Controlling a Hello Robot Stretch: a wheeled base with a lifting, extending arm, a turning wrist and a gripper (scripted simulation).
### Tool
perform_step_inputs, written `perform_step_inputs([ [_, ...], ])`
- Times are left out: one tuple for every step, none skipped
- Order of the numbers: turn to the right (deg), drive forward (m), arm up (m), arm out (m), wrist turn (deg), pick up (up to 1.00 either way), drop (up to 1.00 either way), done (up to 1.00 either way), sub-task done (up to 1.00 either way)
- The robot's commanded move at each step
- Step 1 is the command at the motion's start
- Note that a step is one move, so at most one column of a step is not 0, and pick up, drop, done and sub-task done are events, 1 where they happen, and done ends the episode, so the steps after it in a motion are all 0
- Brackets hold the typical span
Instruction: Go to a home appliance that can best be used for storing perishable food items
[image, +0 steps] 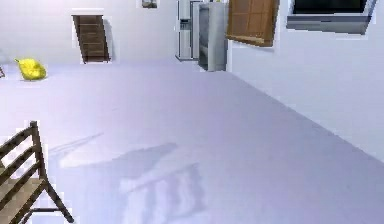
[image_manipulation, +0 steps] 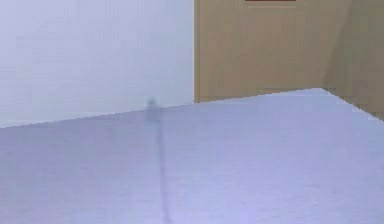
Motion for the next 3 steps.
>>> perform_step_inputs([
  [0.0, 1.00, 0.00, 0.00, 0.0, 0.00, 0.00, 0.00, 0.00],
  [0.0, 1.00, 0.00, 0.00, 0.0, 0.00, 0.00, 0.00, 0.00],
  [0.0, 1.00, 0.00, 0.00, 0.0, 0.00, 0.00, 0.00, 0.00],
])
